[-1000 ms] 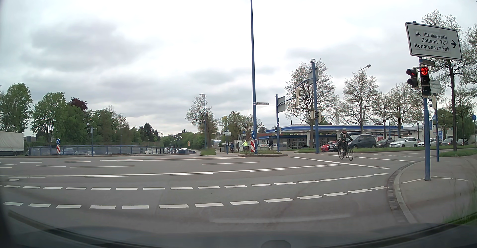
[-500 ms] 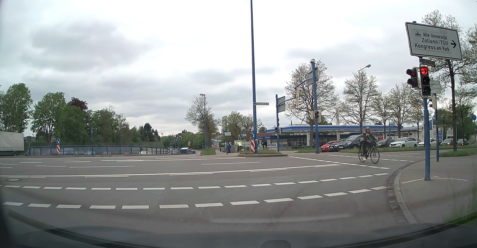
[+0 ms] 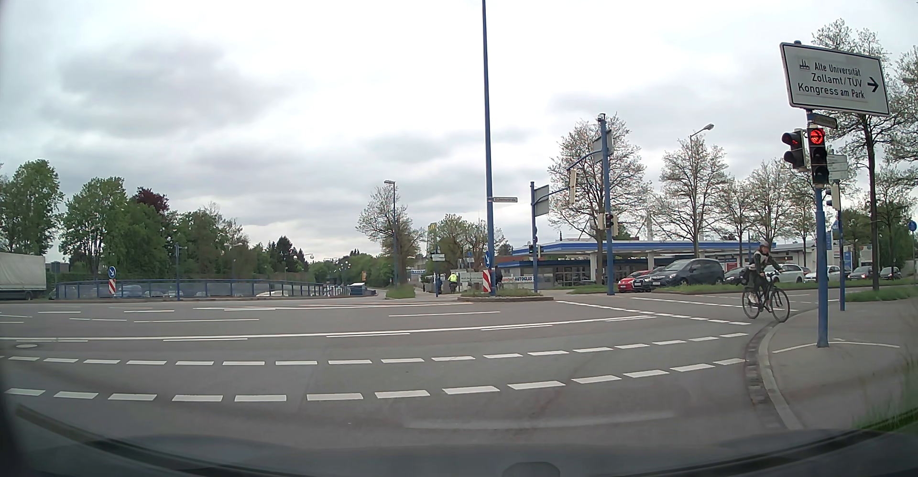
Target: Follow the waypoints while adhering to traffic rules and regulations
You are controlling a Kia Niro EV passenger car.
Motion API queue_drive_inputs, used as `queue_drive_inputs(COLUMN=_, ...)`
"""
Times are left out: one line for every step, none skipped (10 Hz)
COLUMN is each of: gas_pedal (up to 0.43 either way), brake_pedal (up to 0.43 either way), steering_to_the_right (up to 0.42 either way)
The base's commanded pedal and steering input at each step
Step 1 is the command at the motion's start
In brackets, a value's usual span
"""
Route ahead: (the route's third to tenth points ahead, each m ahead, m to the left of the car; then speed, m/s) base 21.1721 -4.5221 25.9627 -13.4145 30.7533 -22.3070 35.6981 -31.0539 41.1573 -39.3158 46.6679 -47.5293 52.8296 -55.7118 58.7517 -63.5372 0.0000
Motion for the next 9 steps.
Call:
queue_drive_inputs(gas_pedal=0.0, brake_pedal=0.244, steering_to_the_right=0.033)
queue_drive_inputs(gas_pedal=0.0, brake_pedal=0.244, steering_to_the_right=0.033)
queue_drive_inputs(gas_pedal=0.0, brake_pedal=0.244, steering_to_the_right=0.033)
queue_drive_inputs(gas_pedal=0.0, brake_pedal=0.244, steering_to_the_right=0.033)
queue_drive_inputs(gas_pedal=0.0, brake_pedal=0.244, steering_to_the_right=0.033)
queue_drive_inputs(gas_pedal=0.0, brake_pedal=0.244, steering_to_the_right=0.033)
queue_drive_inputs(gas_pedal=0.0, brake_pedal=0.244, steering_to_the_right=0.033)
queue_drive_inputs(gas_pedal=0.0, brake_pedal=0.244, steering_to_the_right=0.033)
queue_drive_inputs(gas_pedal=0.0, brake_pedal=0.244, steering_to_the_right=0.033)
